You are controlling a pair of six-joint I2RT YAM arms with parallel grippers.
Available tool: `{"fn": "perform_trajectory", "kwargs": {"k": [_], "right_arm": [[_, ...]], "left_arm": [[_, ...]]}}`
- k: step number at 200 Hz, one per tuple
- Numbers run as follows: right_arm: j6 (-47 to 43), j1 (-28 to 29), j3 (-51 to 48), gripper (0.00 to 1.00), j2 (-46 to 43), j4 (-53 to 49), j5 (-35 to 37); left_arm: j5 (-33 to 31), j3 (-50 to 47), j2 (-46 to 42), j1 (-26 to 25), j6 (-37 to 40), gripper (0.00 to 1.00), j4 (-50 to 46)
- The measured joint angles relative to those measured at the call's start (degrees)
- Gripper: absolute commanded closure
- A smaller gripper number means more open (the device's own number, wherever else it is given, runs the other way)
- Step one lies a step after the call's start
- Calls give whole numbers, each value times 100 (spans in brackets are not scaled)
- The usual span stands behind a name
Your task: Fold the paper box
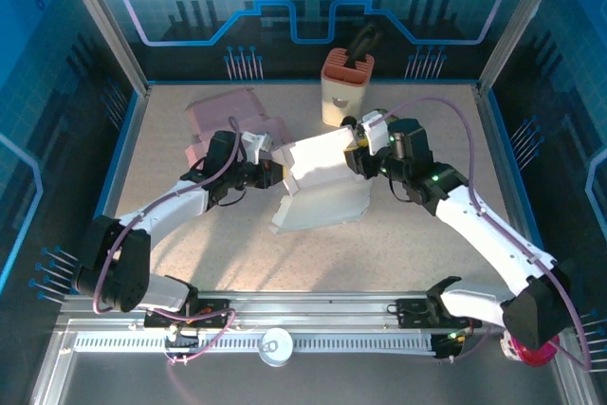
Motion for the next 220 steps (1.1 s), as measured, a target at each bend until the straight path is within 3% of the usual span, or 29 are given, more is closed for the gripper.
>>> {"fn": "perform_trajectory", "kwargs": {"k": [82,123,187,220], "right_arm": [[7,776,444,100,730,-417,2472],[186,933,658,100,953,-636,3075],[297,944,892,84,1290,-863,3174],[328,944,901,87,1360,-914,3161]], "left_arm": [[-433,61,-37,-188,46,100,-356],[-706,164,-142,-352,44,100,-531],[-1099,225,-227,-461,44,100,-713],[-1130,232,-227,-483,46,100,-772]]}}
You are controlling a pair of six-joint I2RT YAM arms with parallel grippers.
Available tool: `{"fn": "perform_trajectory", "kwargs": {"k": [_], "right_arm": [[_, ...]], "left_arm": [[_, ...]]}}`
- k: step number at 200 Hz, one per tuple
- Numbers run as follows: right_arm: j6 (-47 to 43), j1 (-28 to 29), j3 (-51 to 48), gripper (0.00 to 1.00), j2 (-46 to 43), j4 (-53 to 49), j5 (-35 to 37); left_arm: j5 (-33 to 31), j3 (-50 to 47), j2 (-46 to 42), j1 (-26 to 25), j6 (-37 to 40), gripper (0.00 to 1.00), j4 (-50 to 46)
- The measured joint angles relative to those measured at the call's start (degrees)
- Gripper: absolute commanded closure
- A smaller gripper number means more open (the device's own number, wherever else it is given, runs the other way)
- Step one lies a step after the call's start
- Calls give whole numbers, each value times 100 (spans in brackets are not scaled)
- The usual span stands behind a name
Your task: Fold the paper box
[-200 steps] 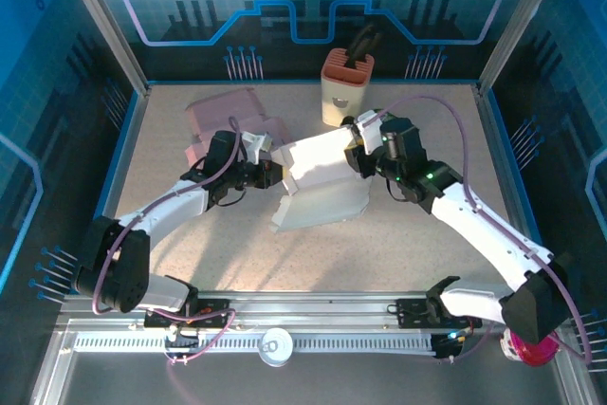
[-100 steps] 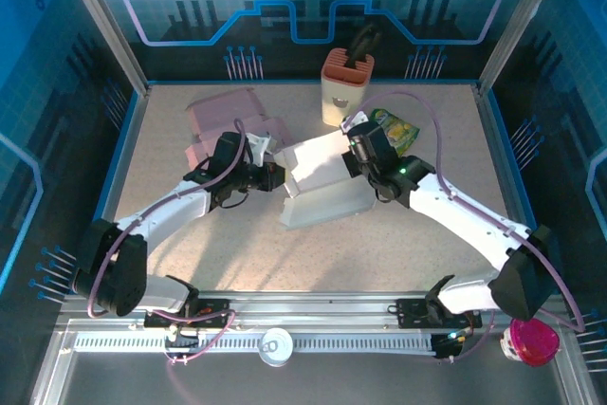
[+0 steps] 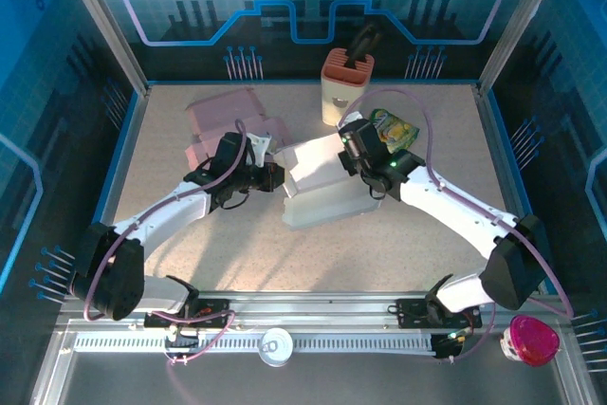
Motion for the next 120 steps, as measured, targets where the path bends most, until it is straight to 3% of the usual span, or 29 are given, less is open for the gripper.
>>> {"fn": "perform_trajectory", "kwargs": {"k": [21,35,66,120], "right_arm": [[7,-7,33,91,42,-24,4],[46,-11,79,100,94,-39,66],[455,2,262,100,278,-243,457],[2024,302,1237,100,1117,-1628,1862]], "left_arm": [[-42,24,2,-7,0,100,-55],[-68,42,0,-11,0,100,-72],[-103,118,2,-81,0,100,-83],[-236,267,2,-315,-79,100,-70]]}}
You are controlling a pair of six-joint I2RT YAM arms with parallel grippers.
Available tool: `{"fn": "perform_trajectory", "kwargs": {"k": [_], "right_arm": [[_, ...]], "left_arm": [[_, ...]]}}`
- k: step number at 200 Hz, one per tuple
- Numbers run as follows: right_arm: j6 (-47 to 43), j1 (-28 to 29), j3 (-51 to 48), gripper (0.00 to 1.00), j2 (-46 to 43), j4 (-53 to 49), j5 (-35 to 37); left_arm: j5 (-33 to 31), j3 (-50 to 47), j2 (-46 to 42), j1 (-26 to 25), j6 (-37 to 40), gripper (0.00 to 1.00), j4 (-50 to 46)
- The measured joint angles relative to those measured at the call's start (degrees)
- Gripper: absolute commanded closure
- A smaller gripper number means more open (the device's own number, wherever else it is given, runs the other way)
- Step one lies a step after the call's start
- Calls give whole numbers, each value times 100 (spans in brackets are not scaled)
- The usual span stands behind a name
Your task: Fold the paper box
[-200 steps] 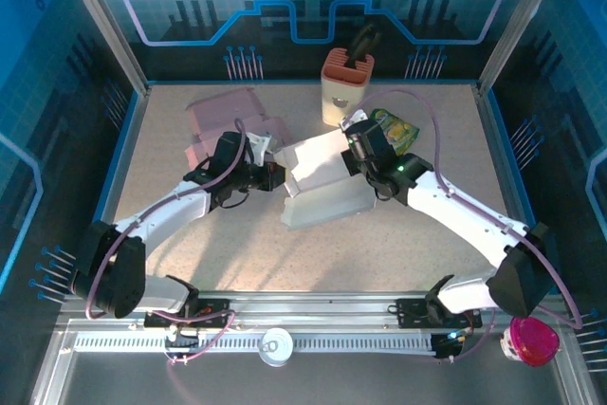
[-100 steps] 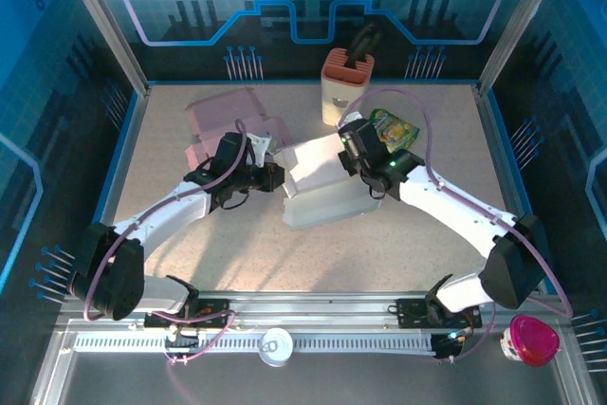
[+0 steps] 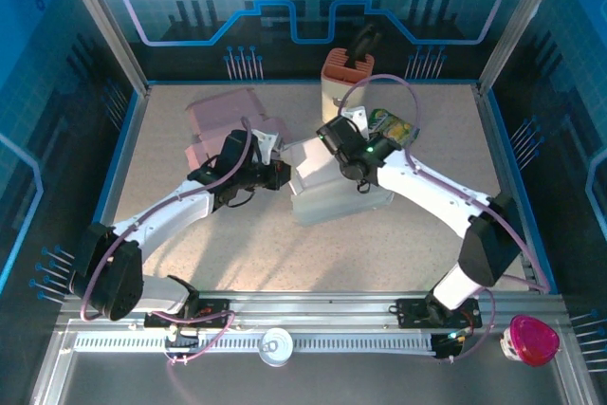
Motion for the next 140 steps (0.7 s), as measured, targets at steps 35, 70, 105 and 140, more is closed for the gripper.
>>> {"fn": "perform_trajectory", "kwargs": {"k": [35,70,105,140], "right_arm": [[566,157,334,100,365,-697,466],[627,227,476,100,389,-944,605],[273,179,186,97,125,-577,319],[-85,-24,-245,87,-426,-70,-313]], "left_arm": [[-61,0,0,-98,-31,100,-33],[-66,-2,0,-129,-35,100,-31],[-109,0,0,-129,-76,100,-42],[-103,-2,0,-129,-76,100,-33]]}}
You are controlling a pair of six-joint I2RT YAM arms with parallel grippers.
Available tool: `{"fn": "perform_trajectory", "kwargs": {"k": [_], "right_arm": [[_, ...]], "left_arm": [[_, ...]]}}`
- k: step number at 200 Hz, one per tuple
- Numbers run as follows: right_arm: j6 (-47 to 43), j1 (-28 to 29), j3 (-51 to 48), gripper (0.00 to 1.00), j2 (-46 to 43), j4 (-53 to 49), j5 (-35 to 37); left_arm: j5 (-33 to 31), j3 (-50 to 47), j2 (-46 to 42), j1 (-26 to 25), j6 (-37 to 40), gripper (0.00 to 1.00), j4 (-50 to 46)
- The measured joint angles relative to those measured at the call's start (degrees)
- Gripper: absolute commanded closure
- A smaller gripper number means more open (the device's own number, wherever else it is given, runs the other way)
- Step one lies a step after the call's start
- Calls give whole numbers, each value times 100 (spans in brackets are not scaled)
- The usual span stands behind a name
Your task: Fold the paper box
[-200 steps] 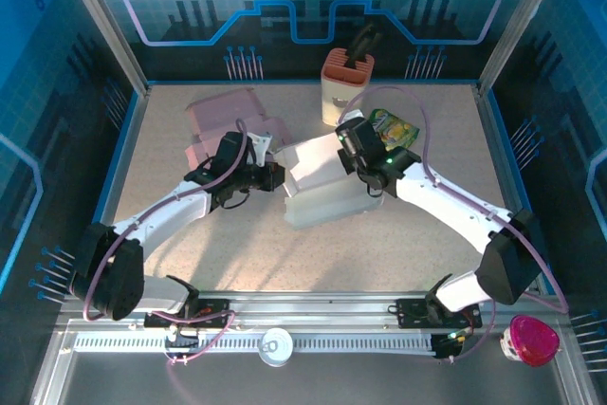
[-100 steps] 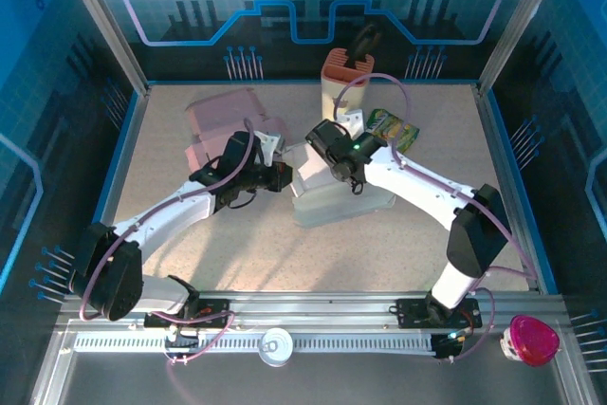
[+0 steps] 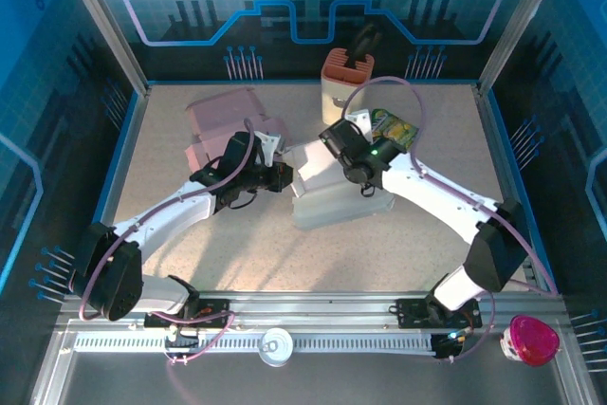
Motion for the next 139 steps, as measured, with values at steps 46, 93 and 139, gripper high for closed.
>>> {"fn": "perform_trajectory", "kwargs": {"k": [46,93,139], "right_arm": [[-199,-365,-306,78,-175,356,-599],[-280,-503,-435,70,-175,533,-763],[-297,-590,-549,70,-210,678,-872]], "left_arm": [[-2,2,0,-11,0,100,42],[-2,11,2,-11,2,100,35],[-2,39,15,-15,2,100,0]]}}
